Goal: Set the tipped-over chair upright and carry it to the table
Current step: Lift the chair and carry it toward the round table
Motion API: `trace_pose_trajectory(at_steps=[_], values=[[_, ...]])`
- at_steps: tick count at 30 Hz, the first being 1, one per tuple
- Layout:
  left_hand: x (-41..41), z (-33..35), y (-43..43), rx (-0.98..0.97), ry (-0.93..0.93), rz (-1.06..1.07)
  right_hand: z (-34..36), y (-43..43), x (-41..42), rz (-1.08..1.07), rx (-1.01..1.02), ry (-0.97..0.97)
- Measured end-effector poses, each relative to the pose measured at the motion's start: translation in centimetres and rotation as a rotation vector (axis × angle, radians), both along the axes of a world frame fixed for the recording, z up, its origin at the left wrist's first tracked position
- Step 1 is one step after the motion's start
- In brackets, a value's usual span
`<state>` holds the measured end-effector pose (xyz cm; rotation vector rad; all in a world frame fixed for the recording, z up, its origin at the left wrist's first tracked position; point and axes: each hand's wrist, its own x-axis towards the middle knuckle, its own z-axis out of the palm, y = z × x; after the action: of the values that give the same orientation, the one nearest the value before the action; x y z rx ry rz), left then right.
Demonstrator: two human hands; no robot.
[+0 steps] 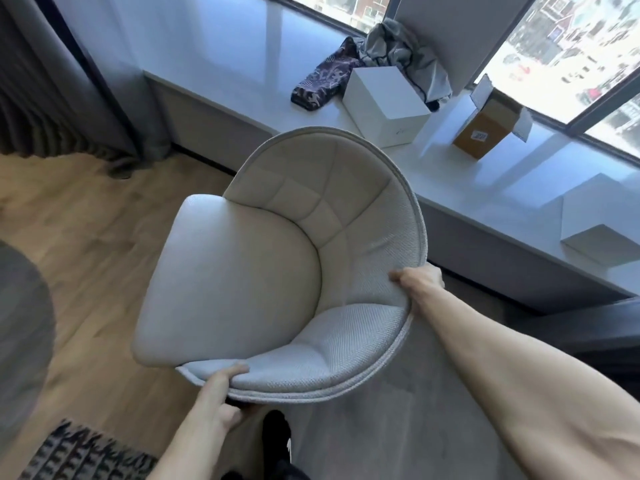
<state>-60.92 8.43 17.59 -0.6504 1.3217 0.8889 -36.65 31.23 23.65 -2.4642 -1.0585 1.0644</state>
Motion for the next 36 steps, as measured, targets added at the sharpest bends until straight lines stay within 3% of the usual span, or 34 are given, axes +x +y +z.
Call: trace_pose_trajectory(at_steps=[6,15,24,36], values=[[-0.7,1.2,0.5,-0.022,0.079,-0.007,-0.1,0.2,-0.4,0.023,0.162,-0.03],[-7.8,3.3,0.8,0.061,0.131,0.132,5.1,2.2,-9.4,0.242,0.388,-0.069],[-23.7,3.9,-1.8,0.104,-0.003,0.348,6.8,2.8,-29.7,0.454,0.427,-0.046],[-43.1,0.9,-4.8,0.105,0.027,0.588,3.5,3.1,-55.4,0.665,0.384,0.082]])
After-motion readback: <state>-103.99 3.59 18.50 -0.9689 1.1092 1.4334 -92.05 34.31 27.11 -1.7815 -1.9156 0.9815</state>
